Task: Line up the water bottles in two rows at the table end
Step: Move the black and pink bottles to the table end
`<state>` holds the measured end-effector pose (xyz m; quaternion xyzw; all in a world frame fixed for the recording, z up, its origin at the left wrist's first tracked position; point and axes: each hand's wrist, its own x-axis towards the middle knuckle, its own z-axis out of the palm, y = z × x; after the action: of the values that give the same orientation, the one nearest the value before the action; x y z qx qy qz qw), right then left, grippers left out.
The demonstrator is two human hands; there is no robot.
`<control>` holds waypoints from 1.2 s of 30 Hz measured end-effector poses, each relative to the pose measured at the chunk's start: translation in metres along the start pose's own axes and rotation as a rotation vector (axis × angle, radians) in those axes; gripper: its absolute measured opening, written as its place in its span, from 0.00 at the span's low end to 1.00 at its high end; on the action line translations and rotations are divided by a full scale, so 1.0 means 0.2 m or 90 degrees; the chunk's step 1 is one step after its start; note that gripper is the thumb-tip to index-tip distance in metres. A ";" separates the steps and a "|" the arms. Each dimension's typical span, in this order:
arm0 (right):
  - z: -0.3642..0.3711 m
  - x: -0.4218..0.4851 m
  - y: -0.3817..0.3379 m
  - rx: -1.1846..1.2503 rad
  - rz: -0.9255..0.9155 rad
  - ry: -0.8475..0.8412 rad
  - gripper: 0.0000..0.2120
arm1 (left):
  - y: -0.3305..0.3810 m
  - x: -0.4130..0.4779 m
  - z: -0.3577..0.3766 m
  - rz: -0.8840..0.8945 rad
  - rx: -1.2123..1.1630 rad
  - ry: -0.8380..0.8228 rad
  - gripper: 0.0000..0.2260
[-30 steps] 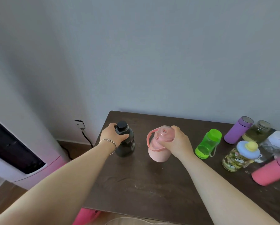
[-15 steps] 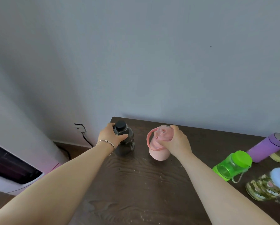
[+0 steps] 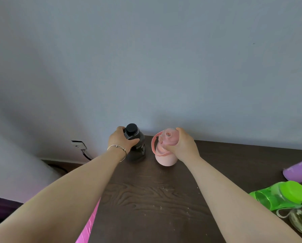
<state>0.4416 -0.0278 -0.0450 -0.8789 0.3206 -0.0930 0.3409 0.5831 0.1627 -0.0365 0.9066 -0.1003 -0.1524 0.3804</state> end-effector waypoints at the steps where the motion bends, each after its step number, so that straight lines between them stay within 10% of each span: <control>1: 0.02 0.02 0.00 0.000 0.002 0.005 0.33 | 0.00 0.03 0.01 0.003 0.000 -0.001 0.28; 29: 0.16 0.19 -0.02 -0.107 -0.017 -0.078 0.46 | 0.02 0.18 0.05 0.096 0.082 -0.044 0.38; 36: 0.11 0.04 -0.06 -0.301 -0.098 -0.028 0.38 | -0.02 -0.01 0.03 0.259 0.384 -0.039 0.38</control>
<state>0.4635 -0.0141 -0.0541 -0.9578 0.2581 -0.0217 0.1247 0.5802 0.1627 -0.0426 0.9346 -0.3305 -0.0640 0.1151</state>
